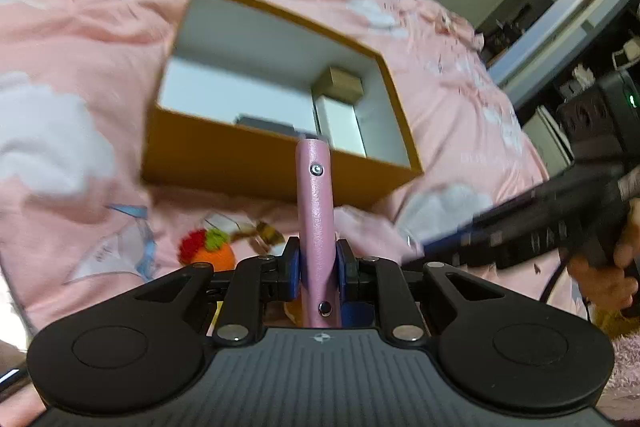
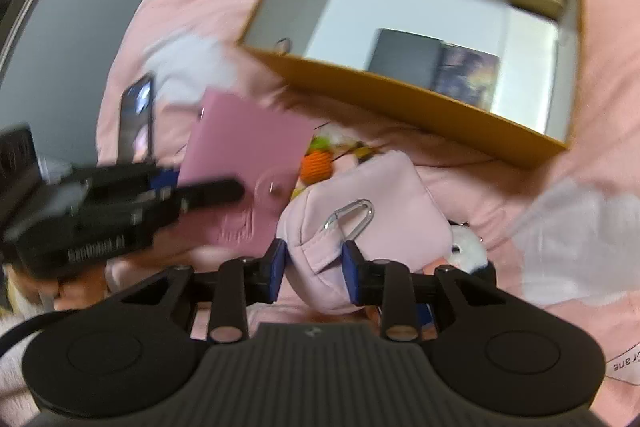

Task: Organize objects
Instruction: 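Grasp the light pink pouch with the right gripper while the left gripper holds the wallet, then lift the pink pouch with the right gripper while the left gripper carries the wallet toward the box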

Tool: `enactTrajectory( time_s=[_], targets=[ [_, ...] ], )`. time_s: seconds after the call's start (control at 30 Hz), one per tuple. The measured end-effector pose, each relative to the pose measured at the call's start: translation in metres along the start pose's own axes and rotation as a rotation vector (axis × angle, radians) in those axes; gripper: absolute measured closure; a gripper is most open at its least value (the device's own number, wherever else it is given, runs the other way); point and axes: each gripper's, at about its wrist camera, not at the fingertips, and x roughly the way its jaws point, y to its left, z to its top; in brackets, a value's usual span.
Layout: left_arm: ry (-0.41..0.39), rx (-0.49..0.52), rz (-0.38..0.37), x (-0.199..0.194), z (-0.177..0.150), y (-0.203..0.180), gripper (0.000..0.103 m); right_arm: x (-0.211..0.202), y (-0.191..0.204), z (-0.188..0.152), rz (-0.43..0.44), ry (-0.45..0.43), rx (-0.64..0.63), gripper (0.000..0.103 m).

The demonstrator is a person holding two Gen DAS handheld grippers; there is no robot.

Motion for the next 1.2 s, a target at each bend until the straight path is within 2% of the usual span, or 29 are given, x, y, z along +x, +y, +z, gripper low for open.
enactTrajectory(
  time_s=[0.07, 0.13, 0.2, 0.27, 0.33, 0.47, 0.63, 0.77, 0.9, 1.07, 1.2],
  targets=[
    [0.021, 0.007, -0.003, 0.007, 0.000, -0.003, 0.084, -0.005, -0.010, 0.001, -0.014, -0.047, 0.023, 0.066],
    [0.034, 0.012, -0.004, 0.013, 0.002, -0.005, 0.084, -0.011, -0.015, 0.000, -0.063, -0.102, 0.016, 0.066],
    [0.040, 0.021, -0.002, 0.018, 0.004, -0.008, 0.084, -0.014, -0.015, 0.001, -0.156, -0.144, -0.010, 0.067],
    [0.044, 0.028, 0.000, 0.022, 0.005, -0.012, 0.084, -0.014, -0.014, -0.003, -0.293, -0.190, -0.060, 0.067],
    [0.051, 0.033, 0.003, 0.027, 0.006, -0.014, 0.084, -0.011, -0.016, -0.008, -0.358, -0.220, -0.076, 0.068],
    [0.064, 0.033, -0.016, 0.035, 0.008, -0.016, 0.084, -0.013, -0.024, -0.025, -0.320, -0.268, -0.068, 0.067],
    [0.065, 0.042, -0.037, 0.043, 0.010, -0.022, 0.084, -0.008, -0.023, -0.054, -0.306, -0.239, -0.101, 0.066],
    [0.056, 0.048, -0.041, 0.045, 0.013, -0.026, 0.084, 0.005, -0.027, -0.070, -0.278, -0.195, -0.138, 0.054],
    [0.051, 0.034, -0.040, 0.048, 0.015, -0.027, 0.084, 0.028, -0.027, -0.066, -0.288, -0.199, -0.165, 0.054],
    [0.046, 0.015, -0.039, 0.047, 0.015, -0.023, 0.084, 0.055, -0.036, -0.057, -0.371, -0.232, -0.182, 0.054],
    [0.033, -0.001, -0.037, 0.047, 0.016, -0.020, 0.084, 0.063, -0.041, -0.056, -0.355, -0.283, -0.195, 0.052]
  ],
)
